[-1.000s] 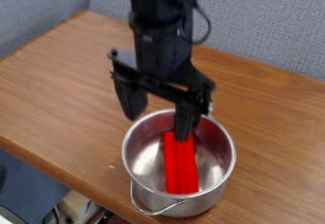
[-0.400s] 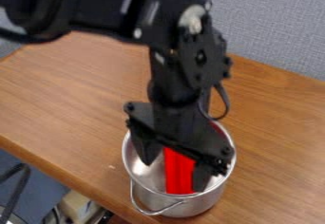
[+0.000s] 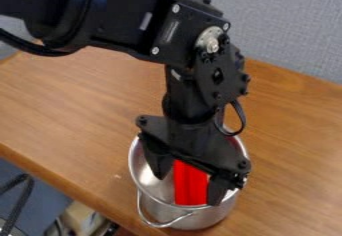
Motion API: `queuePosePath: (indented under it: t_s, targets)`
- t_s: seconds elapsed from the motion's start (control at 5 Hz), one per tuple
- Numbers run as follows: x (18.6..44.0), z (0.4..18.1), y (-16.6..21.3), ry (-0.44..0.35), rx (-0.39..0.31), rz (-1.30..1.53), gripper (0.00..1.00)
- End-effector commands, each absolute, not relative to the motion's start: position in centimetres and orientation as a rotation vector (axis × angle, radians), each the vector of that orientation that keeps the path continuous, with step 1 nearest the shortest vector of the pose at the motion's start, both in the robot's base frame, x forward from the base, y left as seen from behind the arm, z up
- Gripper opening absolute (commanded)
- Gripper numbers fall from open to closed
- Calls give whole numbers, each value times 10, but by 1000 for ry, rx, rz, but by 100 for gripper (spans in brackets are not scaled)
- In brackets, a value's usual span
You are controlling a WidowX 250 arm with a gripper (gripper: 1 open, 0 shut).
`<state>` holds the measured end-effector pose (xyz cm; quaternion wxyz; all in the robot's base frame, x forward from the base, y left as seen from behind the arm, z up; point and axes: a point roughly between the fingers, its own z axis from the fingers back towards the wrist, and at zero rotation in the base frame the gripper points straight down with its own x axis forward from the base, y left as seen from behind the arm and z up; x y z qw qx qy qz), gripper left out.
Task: Move the red object from the metal pot to the table
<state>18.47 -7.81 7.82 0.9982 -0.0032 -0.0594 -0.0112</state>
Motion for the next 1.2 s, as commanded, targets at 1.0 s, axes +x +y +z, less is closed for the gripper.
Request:
queuePosePath:
  t_s: [1.0]
  targets:
    - [191, 76, -71, -143, 4, 47, 100]
